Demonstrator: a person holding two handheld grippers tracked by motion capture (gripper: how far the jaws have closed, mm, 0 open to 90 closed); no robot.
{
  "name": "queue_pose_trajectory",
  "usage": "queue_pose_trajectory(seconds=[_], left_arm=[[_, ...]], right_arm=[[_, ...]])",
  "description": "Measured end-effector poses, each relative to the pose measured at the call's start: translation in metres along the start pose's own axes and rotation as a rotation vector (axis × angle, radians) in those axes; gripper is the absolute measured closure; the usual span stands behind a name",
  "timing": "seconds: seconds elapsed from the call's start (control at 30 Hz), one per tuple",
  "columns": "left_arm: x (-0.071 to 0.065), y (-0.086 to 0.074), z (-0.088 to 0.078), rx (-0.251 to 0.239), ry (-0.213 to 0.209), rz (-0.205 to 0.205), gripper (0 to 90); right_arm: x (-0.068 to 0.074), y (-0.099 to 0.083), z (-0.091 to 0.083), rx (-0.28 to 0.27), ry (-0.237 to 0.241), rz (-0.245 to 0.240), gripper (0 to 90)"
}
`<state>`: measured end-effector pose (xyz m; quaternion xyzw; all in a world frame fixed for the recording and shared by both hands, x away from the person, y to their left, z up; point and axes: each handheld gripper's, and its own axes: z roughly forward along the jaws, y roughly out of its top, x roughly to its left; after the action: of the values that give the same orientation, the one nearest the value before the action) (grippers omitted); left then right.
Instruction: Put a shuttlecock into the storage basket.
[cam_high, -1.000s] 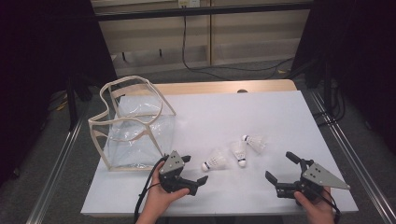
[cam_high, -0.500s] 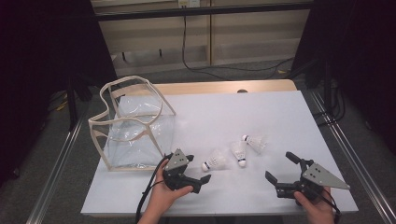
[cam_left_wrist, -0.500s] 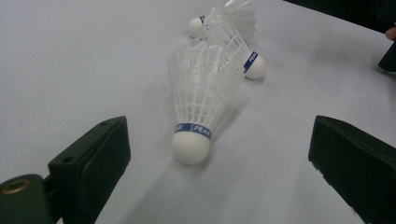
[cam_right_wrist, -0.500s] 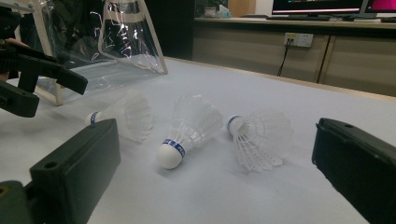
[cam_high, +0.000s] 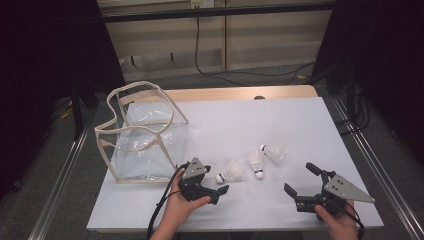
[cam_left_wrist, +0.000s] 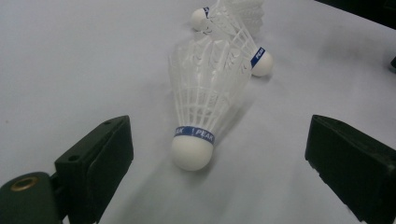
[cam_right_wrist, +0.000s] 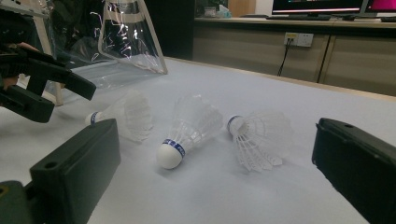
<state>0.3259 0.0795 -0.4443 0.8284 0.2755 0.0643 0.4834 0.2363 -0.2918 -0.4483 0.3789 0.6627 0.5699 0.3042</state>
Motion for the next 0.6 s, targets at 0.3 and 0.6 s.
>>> queue_pose_trajectory(seconds=[0.3, 0.6], left_arm=[[0.0022, 0.0013, 0.0054, 0.021, -0.001, -0.012, 11.1], [0.0027, 0.0042, 0.0108, 0.054, -0.010, -0.002, 14.3]], right_arm=[[0.0002, 0.0000, 0.0000, 0.001, 0.001, 0.002, 0.9], [-0.0001, -0.0002, 0.0003, -0.001, 0.001, -0.001, 0.9]])
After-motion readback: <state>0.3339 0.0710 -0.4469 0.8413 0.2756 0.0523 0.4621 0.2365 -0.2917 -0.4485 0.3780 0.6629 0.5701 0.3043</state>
